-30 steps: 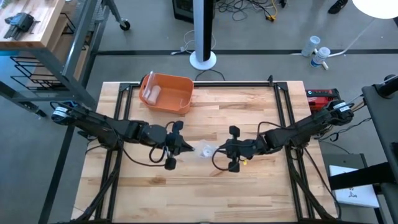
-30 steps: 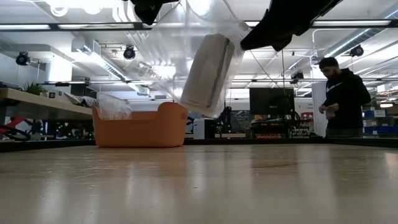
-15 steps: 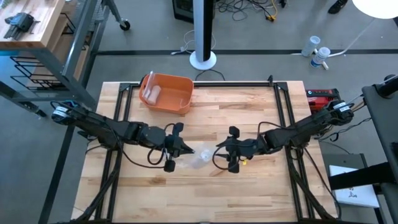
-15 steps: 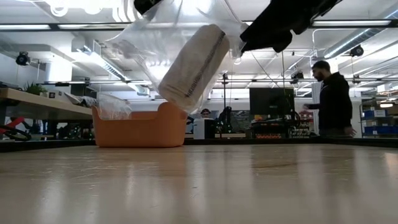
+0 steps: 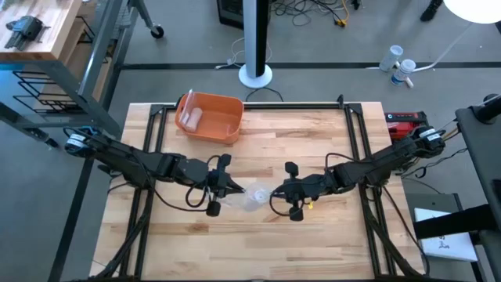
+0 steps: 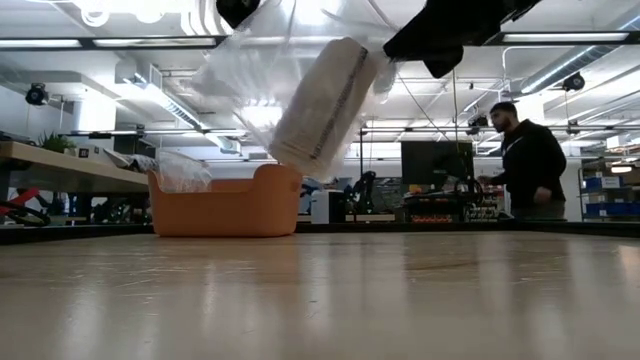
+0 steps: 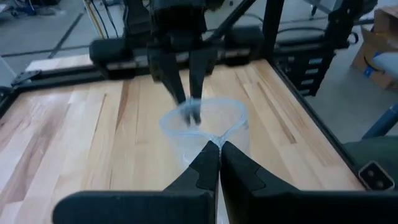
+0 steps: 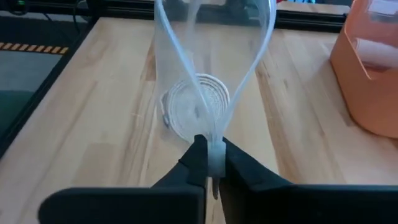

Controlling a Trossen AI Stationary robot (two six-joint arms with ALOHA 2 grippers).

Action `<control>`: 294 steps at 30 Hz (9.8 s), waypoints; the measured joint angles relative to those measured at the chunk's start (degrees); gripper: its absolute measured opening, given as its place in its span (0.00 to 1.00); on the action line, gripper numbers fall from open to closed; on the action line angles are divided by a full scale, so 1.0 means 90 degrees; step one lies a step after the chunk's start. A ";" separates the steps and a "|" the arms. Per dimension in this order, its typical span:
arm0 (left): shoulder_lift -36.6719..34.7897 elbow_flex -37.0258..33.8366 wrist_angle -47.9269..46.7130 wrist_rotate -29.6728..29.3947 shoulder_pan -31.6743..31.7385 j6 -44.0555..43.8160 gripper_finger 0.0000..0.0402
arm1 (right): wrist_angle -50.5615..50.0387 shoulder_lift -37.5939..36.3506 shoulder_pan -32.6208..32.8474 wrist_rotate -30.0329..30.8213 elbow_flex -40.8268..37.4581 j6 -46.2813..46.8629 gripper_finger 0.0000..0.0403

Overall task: Roll bandage
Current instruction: Close the transparent zip bag

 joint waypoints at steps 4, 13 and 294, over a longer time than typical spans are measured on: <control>0.0001 0.0000 -0.0355 -0.0079 0.0000 -0.0029 0.00 | -0.0389 -0.0010 0.0000 0.0000 0.0114 0.0034 0.05; 0.0076 -0.0002 -0.0786 -0.0788 0.0007 0.0005 0.18 | -0.4097 0.0083 -0.0014 0.0029 0.1762 0.0656 0.03; 0.1487 -0.0527 0.2763 0.0164 0.0736 0.0658 0.00 | -0.2288 0.0726 0.0510 0.1719 0.1972 -0.0075 0.05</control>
